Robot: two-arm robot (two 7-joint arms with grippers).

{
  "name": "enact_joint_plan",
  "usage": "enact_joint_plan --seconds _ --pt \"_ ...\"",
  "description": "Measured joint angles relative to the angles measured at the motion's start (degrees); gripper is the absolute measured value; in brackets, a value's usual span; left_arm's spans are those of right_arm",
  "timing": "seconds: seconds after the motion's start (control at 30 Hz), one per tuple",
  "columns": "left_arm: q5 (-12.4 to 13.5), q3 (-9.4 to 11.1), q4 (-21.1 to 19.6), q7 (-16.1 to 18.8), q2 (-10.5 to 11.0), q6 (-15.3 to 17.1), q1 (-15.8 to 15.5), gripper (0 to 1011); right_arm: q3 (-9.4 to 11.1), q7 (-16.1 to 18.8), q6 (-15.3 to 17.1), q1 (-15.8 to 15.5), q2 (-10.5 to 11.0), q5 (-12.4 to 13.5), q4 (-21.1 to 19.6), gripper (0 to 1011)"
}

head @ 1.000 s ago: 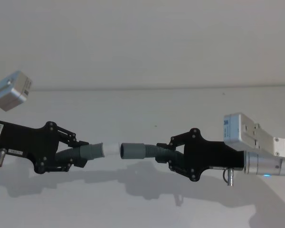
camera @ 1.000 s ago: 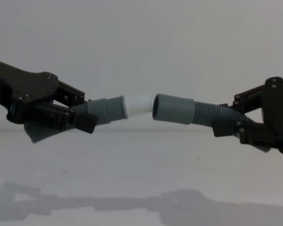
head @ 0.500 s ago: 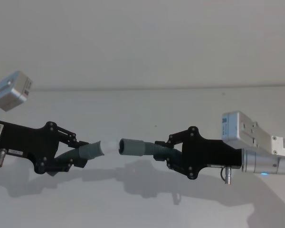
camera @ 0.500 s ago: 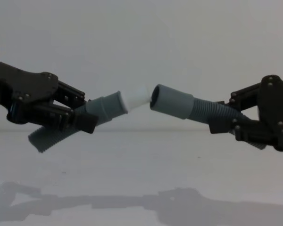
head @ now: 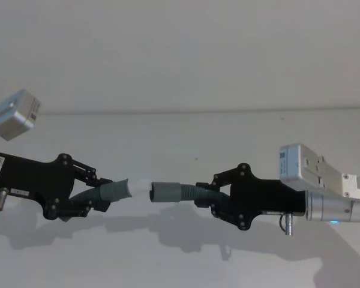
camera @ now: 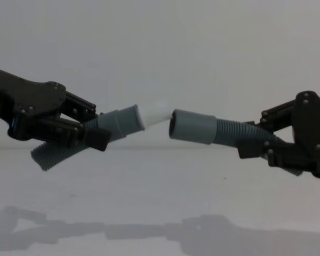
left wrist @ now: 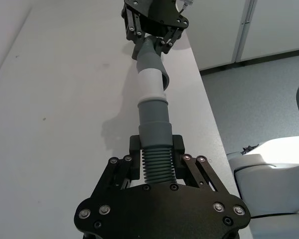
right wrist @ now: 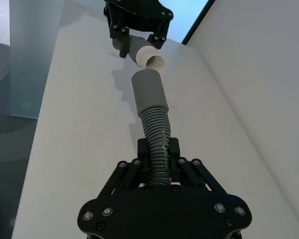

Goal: Use both hands to pick up one end of the pipe from the table, align the ends, and insert them.

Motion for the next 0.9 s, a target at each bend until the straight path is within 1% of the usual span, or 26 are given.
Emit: enact_joint_plan --seconds 0.4,0.9 --pt "0.0 0.0 0.0 0.0 0.0 0.0 0.0 335 -0.4 0.1 0.0 0.3 0.3 0.4 0.3 203" --pt "0.0 0.0 0.0 0.0 0.0 0.0 0.0 335 -0.7 -0.7 -0.3 0.9 0.5 0.8 0.8 204"
